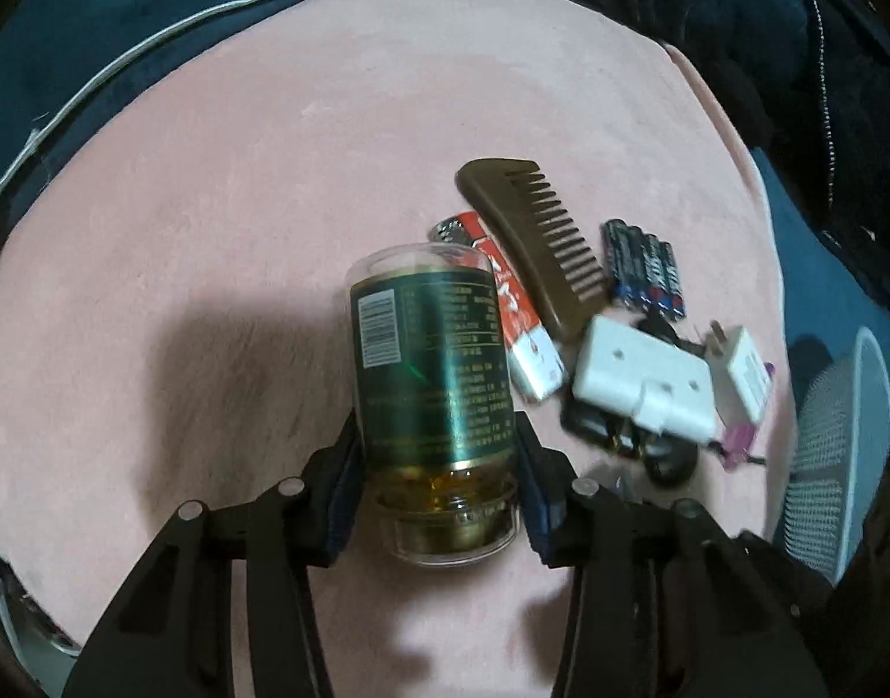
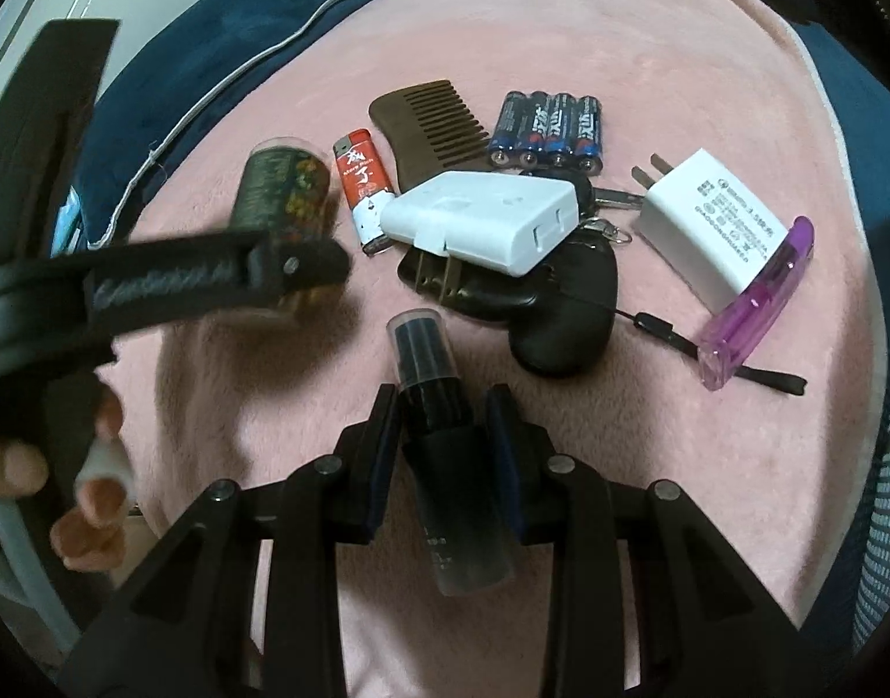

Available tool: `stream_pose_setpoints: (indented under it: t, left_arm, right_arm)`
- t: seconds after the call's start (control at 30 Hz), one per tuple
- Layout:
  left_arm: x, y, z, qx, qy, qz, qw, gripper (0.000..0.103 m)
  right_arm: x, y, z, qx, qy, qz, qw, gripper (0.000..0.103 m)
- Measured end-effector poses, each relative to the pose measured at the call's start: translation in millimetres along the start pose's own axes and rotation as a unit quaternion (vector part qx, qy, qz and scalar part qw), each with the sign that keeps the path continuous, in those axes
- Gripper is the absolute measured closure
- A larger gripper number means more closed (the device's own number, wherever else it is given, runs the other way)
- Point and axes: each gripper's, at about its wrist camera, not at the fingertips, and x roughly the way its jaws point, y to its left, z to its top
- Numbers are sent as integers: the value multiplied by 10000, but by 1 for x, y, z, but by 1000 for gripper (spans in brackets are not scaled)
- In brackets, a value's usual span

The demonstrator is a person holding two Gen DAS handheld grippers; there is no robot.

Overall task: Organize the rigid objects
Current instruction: 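Carry the jar with the left gripper while the right gripper carries the spray bottle to the basket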

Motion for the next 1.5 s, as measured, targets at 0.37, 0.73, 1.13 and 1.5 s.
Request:
stream_pose_setpoints:
  t: [0.37, 0.73, 1.13, 1.5]
  left_arm:
    - [-17, 26, -31, 475, 228, 501, 9974, 55]
    - [-29, 54, -46, 148, -198, 267, 9993, 56]
    - [-61, 15, -60, 554, -274, 403, 9973, 56]
    - [-79, -49, -73, 860, -359, 329, 9951, 56]
  right_arm:
    - [-68, -153, 78, 411, 168, 210, 9988, 73]
    - [-152, -326, 155, 122, 14, 74, 9999, 75]
    - [-260, -476, 221, 355, -401, 254, 9982, 75]
    - [-332, -532, 200, 581, -848, 235, 9944, 76]
